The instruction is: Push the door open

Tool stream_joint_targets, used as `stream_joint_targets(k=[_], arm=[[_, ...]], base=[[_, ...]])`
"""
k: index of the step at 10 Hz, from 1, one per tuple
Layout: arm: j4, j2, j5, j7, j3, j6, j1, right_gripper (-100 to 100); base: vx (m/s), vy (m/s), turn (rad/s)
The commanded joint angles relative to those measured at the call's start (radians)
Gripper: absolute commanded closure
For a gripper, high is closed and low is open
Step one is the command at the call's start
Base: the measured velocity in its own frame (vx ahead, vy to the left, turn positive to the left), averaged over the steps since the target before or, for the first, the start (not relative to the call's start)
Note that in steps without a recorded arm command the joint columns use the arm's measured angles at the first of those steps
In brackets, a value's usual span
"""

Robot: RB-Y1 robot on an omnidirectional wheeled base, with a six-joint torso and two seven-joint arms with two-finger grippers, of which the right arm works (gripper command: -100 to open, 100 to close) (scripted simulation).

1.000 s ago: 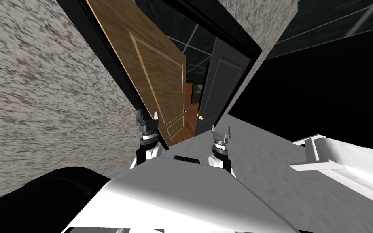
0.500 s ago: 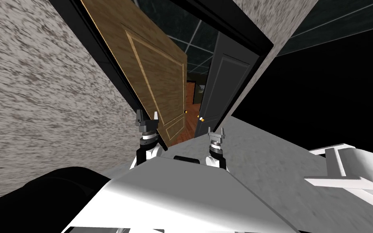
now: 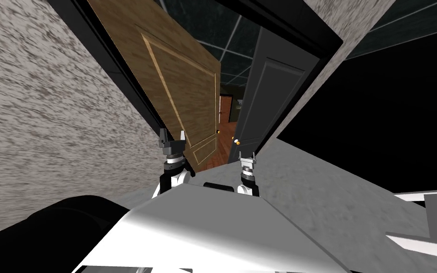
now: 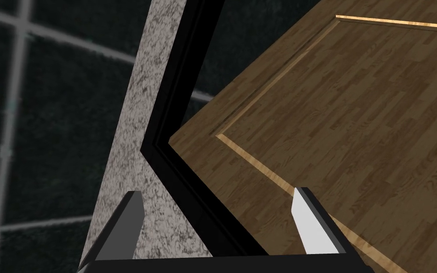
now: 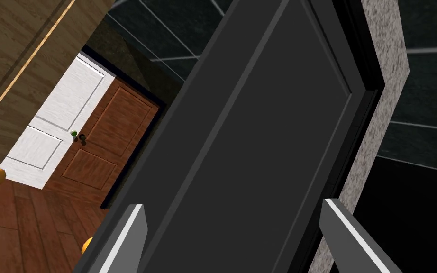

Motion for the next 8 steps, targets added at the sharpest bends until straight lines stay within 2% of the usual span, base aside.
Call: stream_joint_targets(k=[1, 3, 4, 8], arm=[[0.038, -0.007, -0.024, -0.032, 0.018, -0.003, -0.015, -100], [0.078, -0.013, -0.048, -0.063, 0.043, -0.011, -0.025, -100], [0.119, -0.02, -0.072, -0.094, 0.069, -0.02, -0.035, -100], [0.199, -0.032, -0.118, -0.155, 0.119, -0.037, -0.055, -100]], base=[[0.091, -0.135, 0.064], [0.073, -0.101, 0.105], [0.094, -0.125, 0.154], [0.079, -0.124, 0.11]])
